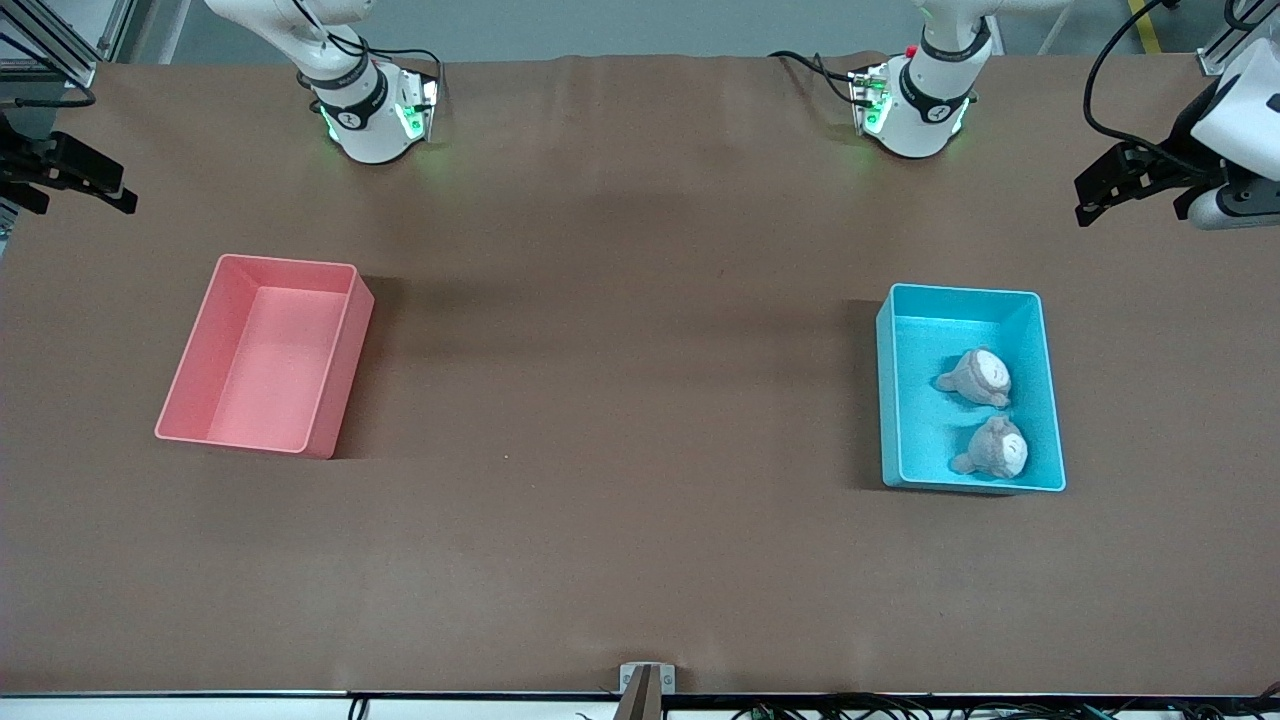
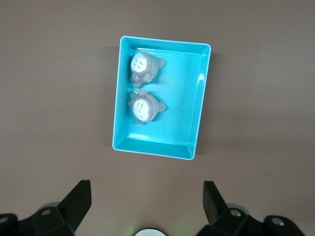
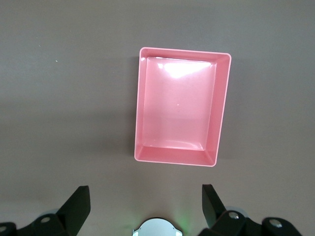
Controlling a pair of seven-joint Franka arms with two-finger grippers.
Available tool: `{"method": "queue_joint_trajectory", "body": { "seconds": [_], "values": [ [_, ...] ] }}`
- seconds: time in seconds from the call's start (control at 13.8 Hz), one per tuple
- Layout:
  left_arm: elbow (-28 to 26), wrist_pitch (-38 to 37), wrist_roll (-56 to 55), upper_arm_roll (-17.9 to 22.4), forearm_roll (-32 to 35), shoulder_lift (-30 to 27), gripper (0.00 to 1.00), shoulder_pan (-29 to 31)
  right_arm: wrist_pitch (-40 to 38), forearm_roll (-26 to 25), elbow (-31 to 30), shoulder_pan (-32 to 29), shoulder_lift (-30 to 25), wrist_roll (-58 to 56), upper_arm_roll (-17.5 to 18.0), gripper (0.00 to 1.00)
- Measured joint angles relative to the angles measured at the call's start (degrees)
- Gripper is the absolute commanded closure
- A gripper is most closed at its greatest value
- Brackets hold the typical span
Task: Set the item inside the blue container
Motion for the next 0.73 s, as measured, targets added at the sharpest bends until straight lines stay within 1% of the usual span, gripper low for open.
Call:
{"method": "queue_joint_trajectory", "body": {
  "seconds": [0.15,0.29,0.44,0.73],
  "values": [
    [-1.37,0.94,-0.02,0.04,0.0,-0.87,0.0,0.0,-0.02,-0.02,0.03,0.0,0.0,0.0,-0.01,0.0],
    [-2.11,1.13,-0.36,0.04,-1.86,-1.13,0.0,0.01,-0.04,-0.07,0.11,-0.05,-0.01,0.0,-0.05,0.0],
    [-2.34,1.24,-0.56,0.05,-2.97,-1.15,0.0,0.03,-0.04,-0.09,0.2,-0.11,-0.01,0.0,-0.14,0.0],
    [-2.33,1.55,-0.56,0.16,-2.97,-1.16,0.0,0.12,-0.04,-0.11,0.27,-0.41,-0.02,0.0,-0.23,0.0]
  ]
}}
